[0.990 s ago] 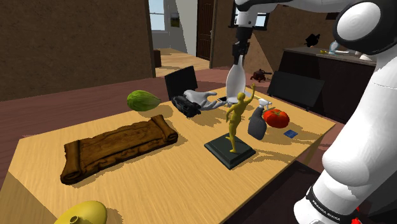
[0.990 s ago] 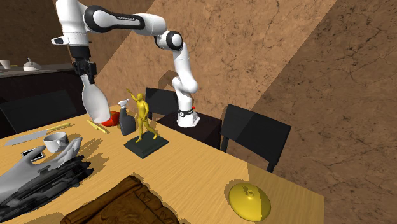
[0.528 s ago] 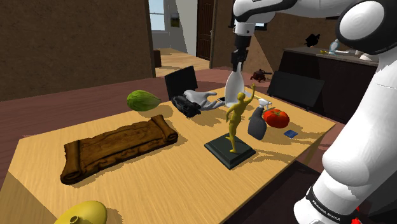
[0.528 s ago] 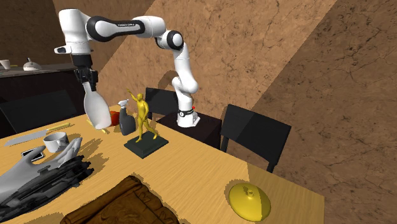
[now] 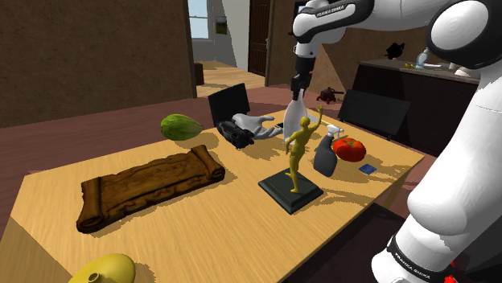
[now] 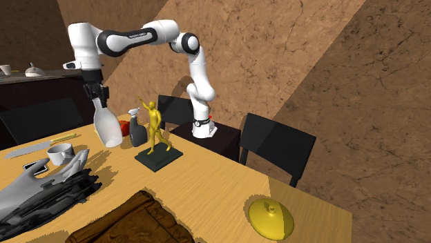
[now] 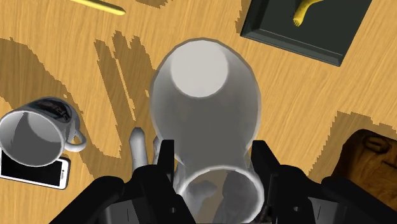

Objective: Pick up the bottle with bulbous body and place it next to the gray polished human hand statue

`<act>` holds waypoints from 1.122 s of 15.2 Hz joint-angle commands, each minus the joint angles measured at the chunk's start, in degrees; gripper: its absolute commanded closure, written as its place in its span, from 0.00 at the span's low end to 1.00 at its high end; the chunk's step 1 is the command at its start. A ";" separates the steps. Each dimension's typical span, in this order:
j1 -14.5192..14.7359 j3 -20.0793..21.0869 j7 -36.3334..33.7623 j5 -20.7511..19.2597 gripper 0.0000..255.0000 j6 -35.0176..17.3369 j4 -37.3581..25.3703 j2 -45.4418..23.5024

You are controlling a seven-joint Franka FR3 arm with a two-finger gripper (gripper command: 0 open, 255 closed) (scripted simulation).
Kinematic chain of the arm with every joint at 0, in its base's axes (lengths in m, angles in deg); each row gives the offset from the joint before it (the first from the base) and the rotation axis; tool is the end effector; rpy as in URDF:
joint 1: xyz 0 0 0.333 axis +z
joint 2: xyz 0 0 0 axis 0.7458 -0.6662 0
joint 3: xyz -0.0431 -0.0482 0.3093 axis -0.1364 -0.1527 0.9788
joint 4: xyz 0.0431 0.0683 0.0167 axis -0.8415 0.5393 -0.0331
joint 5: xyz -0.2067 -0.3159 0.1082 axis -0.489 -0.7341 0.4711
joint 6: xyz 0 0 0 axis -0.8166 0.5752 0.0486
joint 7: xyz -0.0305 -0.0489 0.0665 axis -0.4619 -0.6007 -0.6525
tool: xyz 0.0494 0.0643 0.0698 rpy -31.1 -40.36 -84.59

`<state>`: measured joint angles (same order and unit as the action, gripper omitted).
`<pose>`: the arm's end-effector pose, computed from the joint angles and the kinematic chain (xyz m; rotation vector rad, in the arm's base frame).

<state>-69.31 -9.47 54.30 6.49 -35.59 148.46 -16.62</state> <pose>0.5525 -0.2128 0.5300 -3.1304 -0.1412 -0.0493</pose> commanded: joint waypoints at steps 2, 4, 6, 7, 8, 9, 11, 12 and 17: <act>-0.01 -0.01 0.08 0.02 1.00 -2.27 2.18 -0.02; -0.01 -0.01 0.11 0.03 1.00 -3.77 3.56 -0.15; -0.01 0.00 0.14 0.04 1.00 -5.27 4.88 -0.33; 0.00 0.00 0.15 0.05 1.00 -6.02 5.52 -0.44; 0.00 0.00 0.17 0.05 1.00 -6.76 6.14 -0.56; 0.00 0.00 0.18 0.06 1.00 -7.50 6.75 -0.69; 0.00 0.00 0.21 0.07 1.00 -8.97 7.92 -0.99; 0.00 0.01 0.23 0.08 1.00 -9.70 8.49 -1.15; 0.01 0.01 0.30 0.12 1.00 -13.34 11.12 -2.16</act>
<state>-69.24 -9.41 54.47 6.59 -48.08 159.03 -18.54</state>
